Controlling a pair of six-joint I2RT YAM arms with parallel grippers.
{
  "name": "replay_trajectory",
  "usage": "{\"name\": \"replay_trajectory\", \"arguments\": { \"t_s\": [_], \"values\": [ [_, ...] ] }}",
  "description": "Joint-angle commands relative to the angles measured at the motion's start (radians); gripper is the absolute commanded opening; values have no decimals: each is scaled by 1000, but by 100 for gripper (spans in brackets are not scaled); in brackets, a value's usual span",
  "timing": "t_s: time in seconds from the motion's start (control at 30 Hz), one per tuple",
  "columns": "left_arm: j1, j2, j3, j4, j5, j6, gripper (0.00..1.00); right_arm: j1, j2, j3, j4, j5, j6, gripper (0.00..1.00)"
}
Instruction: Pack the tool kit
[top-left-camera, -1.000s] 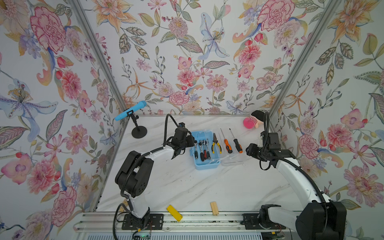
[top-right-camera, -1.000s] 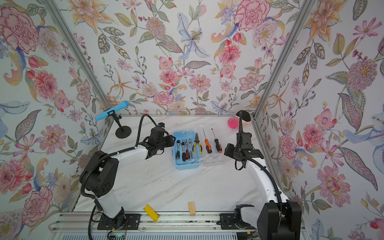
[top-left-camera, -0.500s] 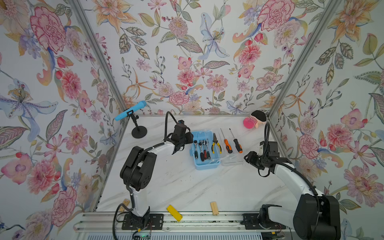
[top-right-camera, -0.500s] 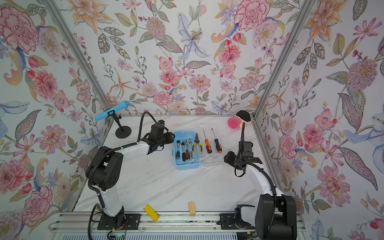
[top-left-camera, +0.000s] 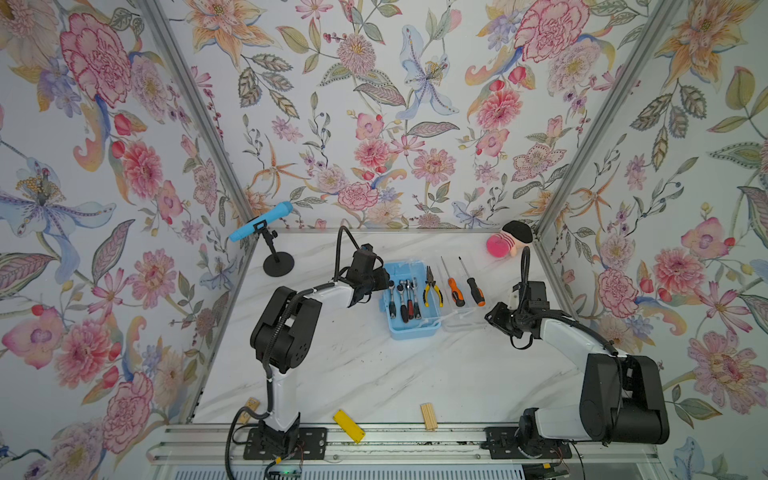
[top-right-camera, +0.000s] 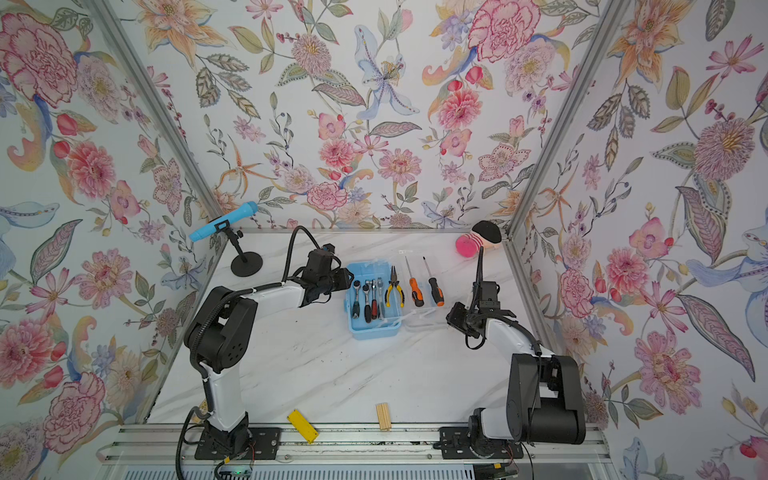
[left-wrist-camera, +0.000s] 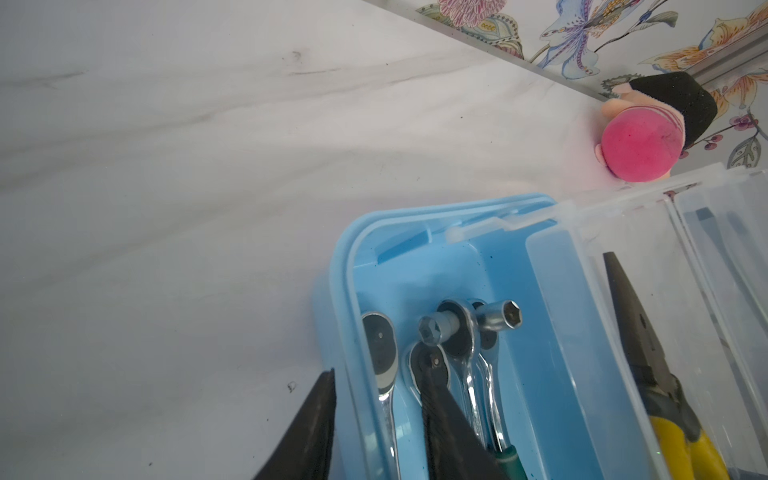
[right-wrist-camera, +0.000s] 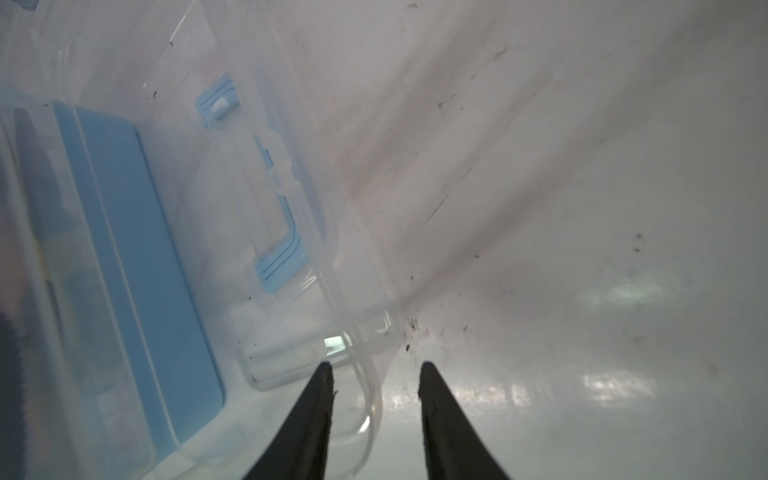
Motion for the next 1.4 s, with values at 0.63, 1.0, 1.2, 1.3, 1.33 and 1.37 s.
{"name": "replay_trajectory", "arguments": {
  "t_s": [0.63,1.0,1.2,1.3,1.33,1.37],
  "values": [
    [12,43,32,32,54,15,18,68,20,75,64,26,-20,0],
    [12,0,-16,67,69,1,21,190,-108,216,-75,227,-69,0],
    [9,-7,-35,97,83,-10,21,335,-136,310,-150,379,-92,0],
    [8,-10,-44,114,94,-16,21,426,-139,364,-190,470,-105,0],
    [6,-12,-47,119,93,-15,21,458,-136,383,-204,504,-113,0],
    [6,-12,-49,120,91,-15,21,486,-131,404,-218,531,-118,0]
  ]
}}
